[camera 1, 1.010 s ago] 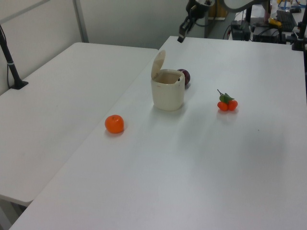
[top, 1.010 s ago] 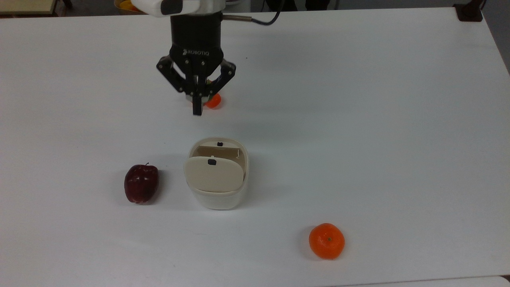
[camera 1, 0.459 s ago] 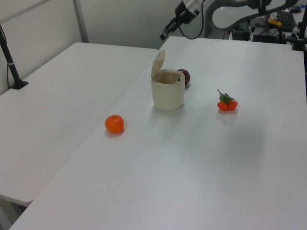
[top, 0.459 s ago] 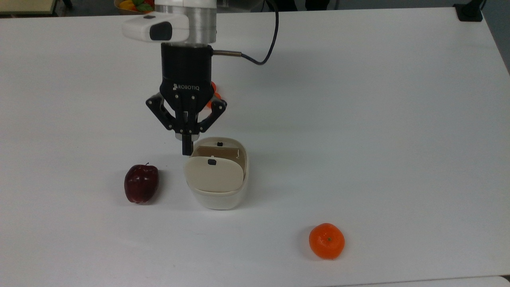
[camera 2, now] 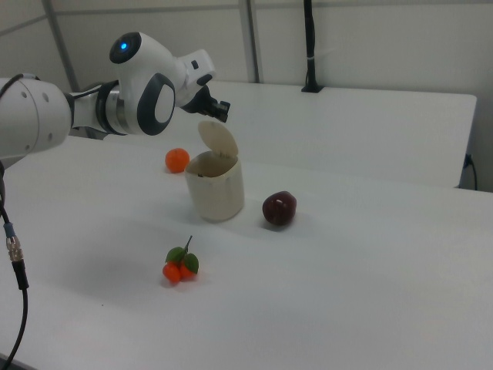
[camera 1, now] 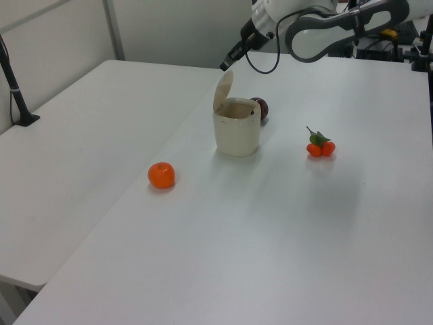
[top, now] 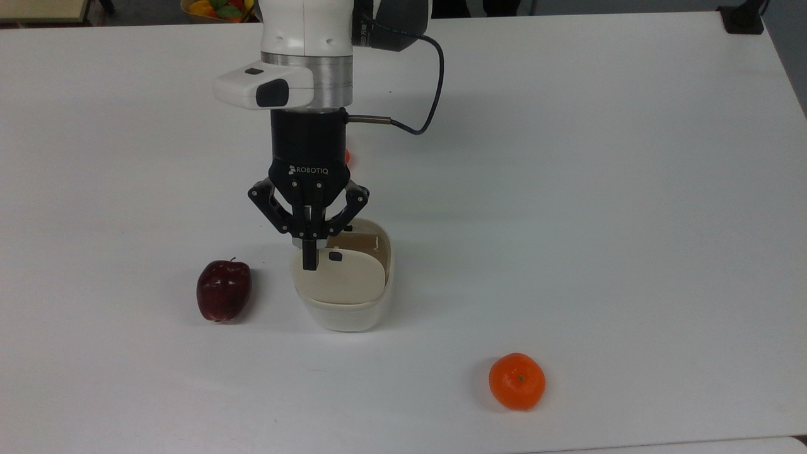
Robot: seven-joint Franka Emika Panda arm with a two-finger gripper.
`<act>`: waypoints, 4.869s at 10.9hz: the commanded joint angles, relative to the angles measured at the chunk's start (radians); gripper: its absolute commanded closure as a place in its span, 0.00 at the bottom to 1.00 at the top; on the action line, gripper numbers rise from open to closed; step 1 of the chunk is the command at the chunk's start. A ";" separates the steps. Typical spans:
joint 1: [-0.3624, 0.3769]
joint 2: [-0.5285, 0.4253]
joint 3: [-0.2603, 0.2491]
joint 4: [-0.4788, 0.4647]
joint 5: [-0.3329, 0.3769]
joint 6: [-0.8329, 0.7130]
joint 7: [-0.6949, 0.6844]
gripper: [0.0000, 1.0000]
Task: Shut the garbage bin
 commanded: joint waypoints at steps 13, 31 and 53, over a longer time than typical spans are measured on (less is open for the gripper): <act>0.047 -0.055 0.003 -0.012 0.012 -0.494 -0.034 1.00; 0.052 0.033 0.003 -0.010 0.012 -0.411 -0.031 1.00; 0.072 -0.352 0.003 -0.071 -0.002 -1.110 0.022 0.74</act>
